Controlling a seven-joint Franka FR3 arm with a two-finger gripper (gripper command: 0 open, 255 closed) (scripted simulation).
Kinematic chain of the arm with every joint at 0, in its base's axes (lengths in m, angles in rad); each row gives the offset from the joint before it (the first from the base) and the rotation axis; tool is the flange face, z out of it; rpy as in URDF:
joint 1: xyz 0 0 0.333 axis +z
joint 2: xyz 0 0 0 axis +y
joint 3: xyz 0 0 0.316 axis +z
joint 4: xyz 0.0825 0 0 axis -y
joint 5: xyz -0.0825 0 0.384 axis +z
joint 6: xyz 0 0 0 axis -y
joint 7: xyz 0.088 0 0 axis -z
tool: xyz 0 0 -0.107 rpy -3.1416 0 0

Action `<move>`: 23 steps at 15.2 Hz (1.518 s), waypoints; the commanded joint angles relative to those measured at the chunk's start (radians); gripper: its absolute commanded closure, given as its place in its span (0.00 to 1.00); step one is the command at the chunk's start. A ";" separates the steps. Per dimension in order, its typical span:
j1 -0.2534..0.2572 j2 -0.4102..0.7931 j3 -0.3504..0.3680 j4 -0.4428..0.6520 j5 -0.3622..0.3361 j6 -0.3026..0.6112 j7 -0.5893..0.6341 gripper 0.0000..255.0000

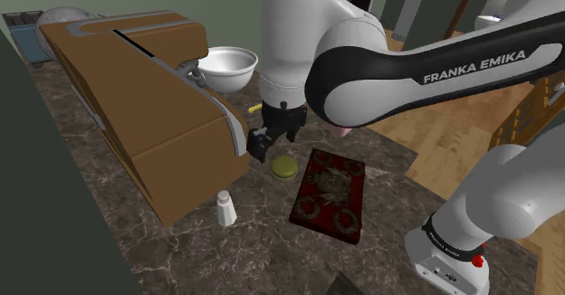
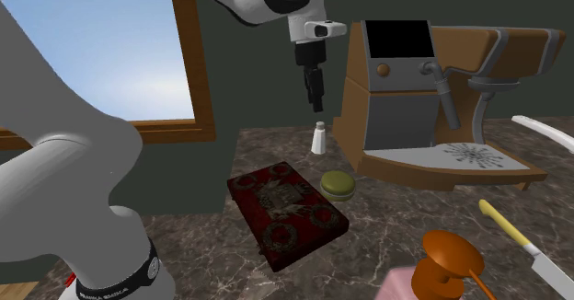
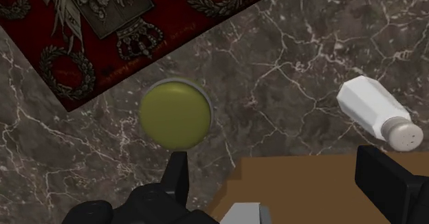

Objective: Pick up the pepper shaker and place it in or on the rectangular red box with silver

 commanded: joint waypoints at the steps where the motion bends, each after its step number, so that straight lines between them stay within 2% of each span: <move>1: -0.008 0.083 0.051 0.046 -0.045 0.016 0.076 0.00; 6: 0.005 0.318 0.141 0.174 -0.214 0.030 0.277 0.00; 11: 0.108 0.568 0.140 0.341 -0.398 -0.003 0.457 0.00; 19: 0.124 0.623 0.110 0.301 -0.450 0.075 0.492 0.00; 23: 0.124 0.623 0.110 0.301 -0.450 0.075 0.492 0.00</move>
